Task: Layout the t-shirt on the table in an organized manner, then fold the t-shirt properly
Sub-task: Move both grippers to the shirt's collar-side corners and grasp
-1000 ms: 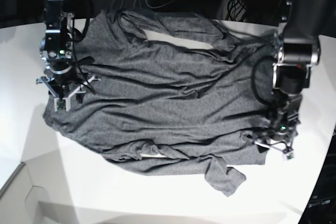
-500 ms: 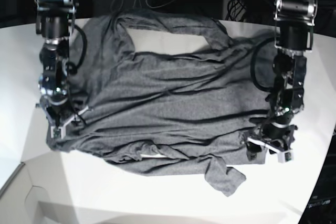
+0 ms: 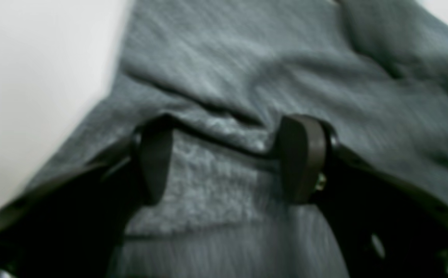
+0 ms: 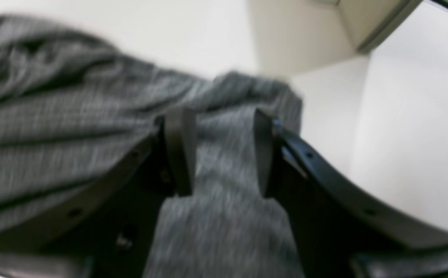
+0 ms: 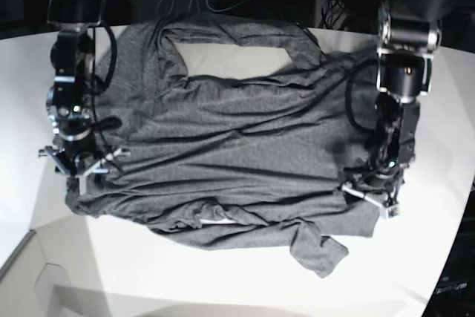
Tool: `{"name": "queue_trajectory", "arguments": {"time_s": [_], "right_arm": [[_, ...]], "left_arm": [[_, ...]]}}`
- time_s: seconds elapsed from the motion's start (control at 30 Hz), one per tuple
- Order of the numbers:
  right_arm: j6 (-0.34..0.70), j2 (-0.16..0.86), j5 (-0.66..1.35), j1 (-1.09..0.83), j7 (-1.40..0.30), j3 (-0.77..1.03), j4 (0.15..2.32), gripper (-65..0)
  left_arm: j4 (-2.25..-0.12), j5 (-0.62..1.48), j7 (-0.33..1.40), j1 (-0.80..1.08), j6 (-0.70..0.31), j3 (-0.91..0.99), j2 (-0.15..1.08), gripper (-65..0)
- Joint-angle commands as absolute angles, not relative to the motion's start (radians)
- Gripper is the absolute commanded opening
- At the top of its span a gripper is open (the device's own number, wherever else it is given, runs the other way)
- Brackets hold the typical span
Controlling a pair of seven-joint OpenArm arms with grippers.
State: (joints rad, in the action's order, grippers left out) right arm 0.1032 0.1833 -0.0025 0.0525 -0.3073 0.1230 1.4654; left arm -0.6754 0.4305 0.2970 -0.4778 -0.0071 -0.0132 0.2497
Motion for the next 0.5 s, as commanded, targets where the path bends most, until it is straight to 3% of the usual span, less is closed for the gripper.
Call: {"name": "queue_trajectory", "arguments": {"time_s": [0.0,0.2,0.47], "right_arm": [[0.099,0.194,0.001,0.05,-0.272,0.128,1.524,-41.7],[0.101,0.162,0.001,-0.056,-0.272,0.125,1.61,-41.7],[0.101,0.127,0.001,-0.124,-0.272,0.124,1.616,-41.7]], "left_arm": [[-0.624,0.409,0.282,-0.503,0.002,-0.013,0.252,-22.8],[-0.435,0.291,0.013,-0.615,0.002,-0.013,0.251,-22.8],[-0.455,0.277,-0.005,-0.711,0.002,-0.013,0.251,-22.8]]}}
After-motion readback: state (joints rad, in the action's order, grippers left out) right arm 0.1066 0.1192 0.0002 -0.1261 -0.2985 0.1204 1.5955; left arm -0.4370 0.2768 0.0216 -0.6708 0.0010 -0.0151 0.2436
